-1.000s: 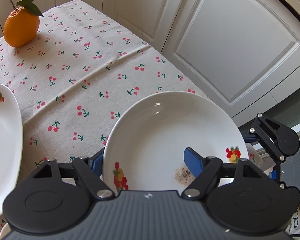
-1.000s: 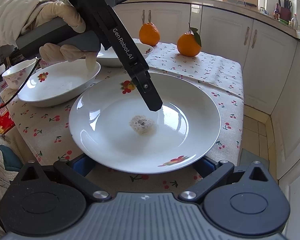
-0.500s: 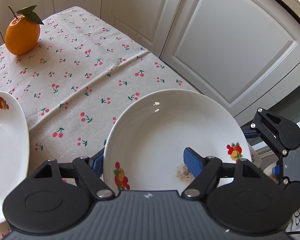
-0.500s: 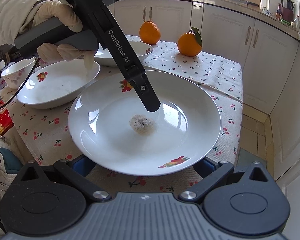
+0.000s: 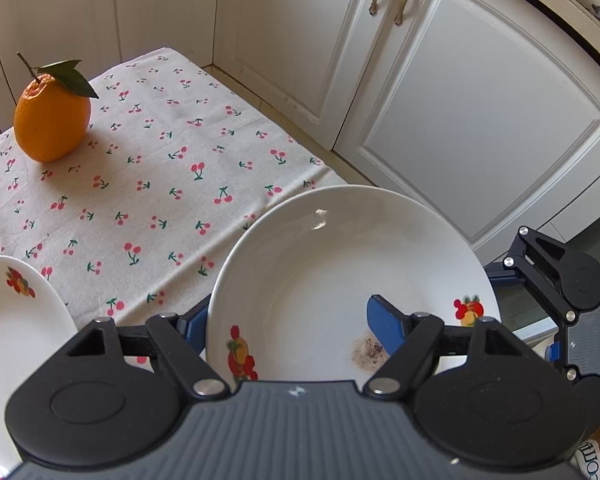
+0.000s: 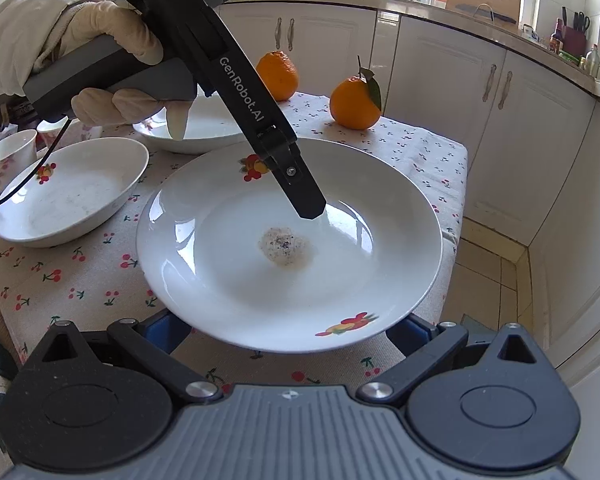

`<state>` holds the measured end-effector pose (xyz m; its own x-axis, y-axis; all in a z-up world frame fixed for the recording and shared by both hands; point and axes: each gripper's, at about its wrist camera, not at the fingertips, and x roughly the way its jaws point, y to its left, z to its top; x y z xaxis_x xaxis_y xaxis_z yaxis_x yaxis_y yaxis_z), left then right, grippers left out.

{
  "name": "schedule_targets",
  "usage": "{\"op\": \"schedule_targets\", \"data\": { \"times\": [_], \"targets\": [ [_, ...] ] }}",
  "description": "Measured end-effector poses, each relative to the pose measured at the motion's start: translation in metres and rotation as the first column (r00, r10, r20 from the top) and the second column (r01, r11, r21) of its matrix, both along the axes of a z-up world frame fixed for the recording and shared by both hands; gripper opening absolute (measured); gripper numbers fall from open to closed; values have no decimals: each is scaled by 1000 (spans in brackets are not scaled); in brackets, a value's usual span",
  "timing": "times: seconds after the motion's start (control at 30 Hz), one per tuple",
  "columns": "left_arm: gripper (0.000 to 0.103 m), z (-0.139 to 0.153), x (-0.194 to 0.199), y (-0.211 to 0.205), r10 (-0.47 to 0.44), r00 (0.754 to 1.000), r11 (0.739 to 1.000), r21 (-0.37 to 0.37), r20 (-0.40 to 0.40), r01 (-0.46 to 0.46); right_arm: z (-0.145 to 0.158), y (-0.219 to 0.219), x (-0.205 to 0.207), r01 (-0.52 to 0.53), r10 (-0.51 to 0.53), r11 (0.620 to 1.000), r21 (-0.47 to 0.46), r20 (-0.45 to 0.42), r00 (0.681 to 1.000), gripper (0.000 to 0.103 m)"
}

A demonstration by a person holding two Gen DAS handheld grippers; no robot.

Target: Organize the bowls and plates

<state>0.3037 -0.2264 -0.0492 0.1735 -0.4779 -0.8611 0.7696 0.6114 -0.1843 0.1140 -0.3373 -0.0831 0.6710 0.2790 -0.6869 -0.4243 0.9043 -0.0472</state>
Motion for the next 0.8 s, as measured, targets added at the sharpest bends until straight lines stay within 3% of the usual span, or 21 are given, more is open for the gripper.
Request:
{"op": "schedule_targets", "data": {
  "times": [0.37,0.8],
  "targets": [
    [78,-17,27,-13,18,1000,1000,9,6,-19,-10,-8,29,39,-39,999,10,-25,999,103],
    [78,-24,33,-15,20,1000,1000,12,23,-20,-13,-7,32,66,-66,998,9,-28,997,103]
  ]
}}
